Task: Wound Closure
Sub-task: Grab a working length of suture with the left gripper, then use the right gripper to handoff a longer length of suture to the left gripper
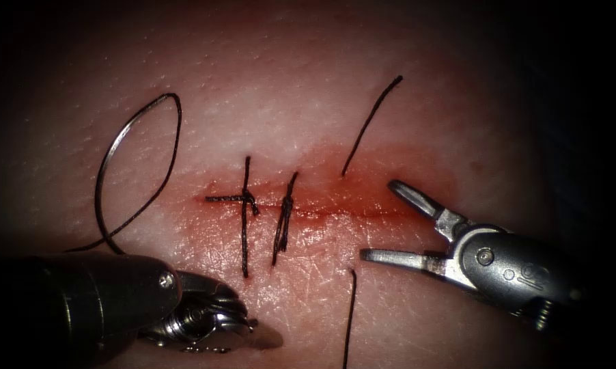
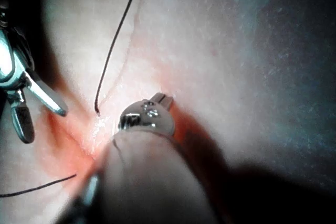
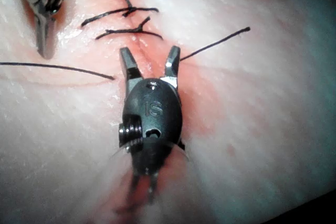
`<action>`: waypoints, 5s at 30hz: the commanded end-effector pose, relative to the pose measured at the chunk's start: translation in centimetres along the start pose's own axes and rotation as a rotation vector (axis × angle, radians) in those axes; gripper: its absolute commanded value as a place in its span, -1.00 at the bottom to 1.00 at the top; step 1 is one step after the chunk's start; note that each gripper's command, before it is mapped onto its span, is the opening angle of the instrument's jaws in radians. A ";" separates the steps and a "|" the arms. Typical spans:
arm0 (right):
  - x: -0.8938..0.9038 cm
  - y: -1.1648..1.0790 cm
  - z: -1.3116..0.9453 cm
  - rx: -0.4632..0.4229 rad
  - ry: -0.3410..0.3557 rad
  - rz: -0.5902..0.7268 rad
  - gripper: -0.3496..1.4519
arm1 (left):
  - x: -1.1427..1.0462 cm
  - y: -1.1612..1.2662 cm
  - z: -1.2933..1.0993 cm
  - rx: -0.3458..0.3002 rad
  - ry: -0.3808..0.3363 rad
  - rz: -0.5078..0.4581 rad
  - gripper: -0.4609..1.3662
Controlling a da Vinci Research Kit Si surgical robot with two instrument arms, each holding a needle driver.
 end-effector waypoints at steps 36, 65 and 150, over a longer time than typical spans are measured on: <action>-0.05 0.20 -0.10 0.016 0.000 -0.014 0.38 | 0.20 -0.43 -0.53 0.280 0.217 -0.386 0.21; -0.08 0.24 -0.18 0.024 0.002 -0.022 0.36 | 0.31 -0.52 0.00 0.507 0.309 -0.217 0.03; -0.14 0.07 0.04 0.388 0.368 -0.491 0.52 | 0.03 -1.18 0.02 0.534 0.328 -0.145 -0.88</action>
